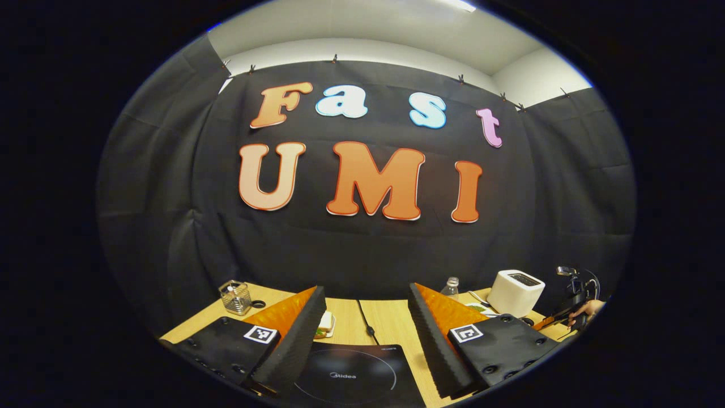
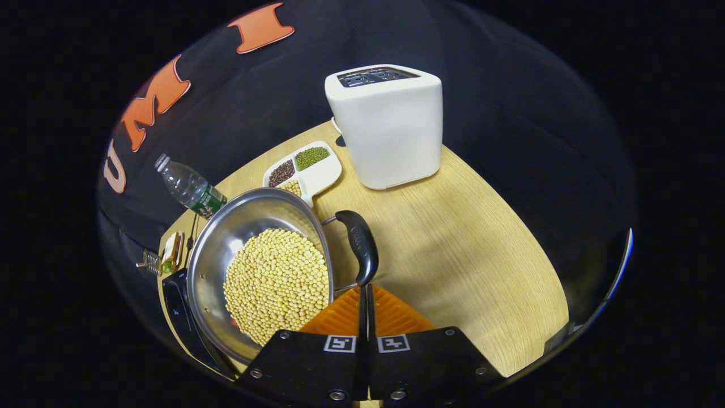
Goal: First push the handle of the pot to place it horizontally, then grasp the pot with both hands and set it on the induction cooktop.
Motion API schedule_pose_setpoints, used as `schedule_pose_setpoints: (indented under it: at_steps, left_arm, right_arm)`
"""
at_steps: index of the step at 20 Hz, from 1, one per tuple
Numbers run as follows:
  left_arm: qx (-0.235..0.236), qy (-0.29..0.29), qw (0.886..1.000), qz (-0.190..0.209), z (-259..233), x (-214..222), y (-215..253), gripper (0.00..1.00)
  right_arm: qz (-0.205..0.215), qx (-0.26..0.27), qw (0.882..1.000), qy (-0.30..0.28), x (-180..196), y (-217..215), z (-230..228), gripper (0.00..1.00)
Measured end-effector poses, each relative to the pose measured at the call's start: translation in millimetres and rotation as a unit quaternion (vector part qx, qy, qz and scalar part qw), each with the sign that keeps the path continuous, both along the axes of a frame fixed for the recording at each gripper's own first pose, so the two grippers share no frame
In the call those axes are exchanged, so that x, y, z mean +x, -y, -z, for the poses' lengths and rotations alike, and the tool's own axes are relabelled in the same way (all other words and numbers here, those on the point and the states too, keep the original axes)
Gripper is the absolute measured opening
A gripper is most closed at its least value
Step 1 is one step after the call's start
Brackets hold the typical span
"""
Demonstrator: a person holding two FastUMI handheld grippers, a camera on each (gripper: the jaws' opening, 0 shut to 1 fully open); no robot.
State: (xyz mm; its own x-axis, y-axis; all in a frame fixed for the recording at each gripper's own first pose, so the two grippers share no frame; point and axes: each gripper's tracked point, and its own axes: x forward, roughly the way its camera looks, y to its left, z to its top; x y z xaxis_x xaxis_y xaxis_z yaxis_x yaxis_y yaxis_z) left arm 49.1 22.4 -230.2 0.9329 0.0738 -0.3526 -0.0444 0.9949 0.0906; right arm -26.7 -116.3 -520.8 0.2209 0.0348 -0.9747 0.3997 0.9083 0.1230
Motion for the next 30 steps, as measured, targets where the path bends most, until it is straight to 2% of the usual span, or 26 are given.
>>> schedule_pose_setpoints:
  at_steps: [3,4,6,8,10,11,12,13,15,16,17,22,27,30]
  left_arm:
    - [-0.010,-0.043,0.999,0.013,36,0,16,0.94]
    - [-0.011,-0.058,0.998,0.020,48,2,24,0.97]
    - [-0.017,-0.088,0.996,0.030,71,3,37,0.96]
    - [-0.024,-0.114,0.992,0.039,94,4,52,0.96]
    - [-0.033,-0.144,0.988,0.049,118,2,68,0.94]
    - [-0.036,-0.160,0.985,0.052,130,0,74,0.96]
    - [-0.038,-0.172,0.983,0.058,143,0,82,0.96]
    - [-0.036,-0.187,0.980,0.060,155,-1,88,0.96]
    - [-0.036,-0.211,0.975,0.067,177,-3,101,0.96]
    - [-0.038,-0.219,0.972,0.073,186,-4,110,0.96]
    - [-0.035,-0.228,0.970,0.074,197,-4,115,0.94]
    - [-0.029,-0.267,0.960,0.078,247,-6,135,0.95]
    - [-0.024,-0.296,0.953,0.063,283,-8,141,0.96]
    - [-0.016,-0.305,0.951,0.048,298,-4,136,0.96]
  right_arm:
    - [-0.005,0.013,1.000,0.011,-2,-1,-13,0.00]
    - [-0.006,0.015,1.000,0.022,-1,-1,-21,0.00]
    - [-0.009,0.019,0.999,0.050,8,-3,-43,0.00]
    - [-0.027,0.022,0.997,0.075,17,-12,-56,0.08]
    - [-0.044,0.019,0.995,0.089,22,-18,-60,0.23]
    - [-0.051,0.012,0.994,0.092,23,-18,-58,0.35]
    - [-0.060,0.003,0.994,0.096,25,-17,-55,0.41]
    - [-0.069,-0.007,0.993,0.100,26,-16,-54,0.52]
    - [-0.078,-0.023,0.991,0.105,29,-14,-49,0.61]
    - [-0.079,-0.026,0.991,0.105,31,-11,-47,0.59]
    - [-0.079,-0.029,0.991,0.104,32,-9,-45,0.70]
    - [-0.093,-0.046,0.989,0.103,36,-3,-31,0.81]
    - [-0.119,-0.057,0.987,0.095,38,-5,-14,0.89]
    - [-0.130,-0.077,0.985,0.078,36,0,0,0.89]
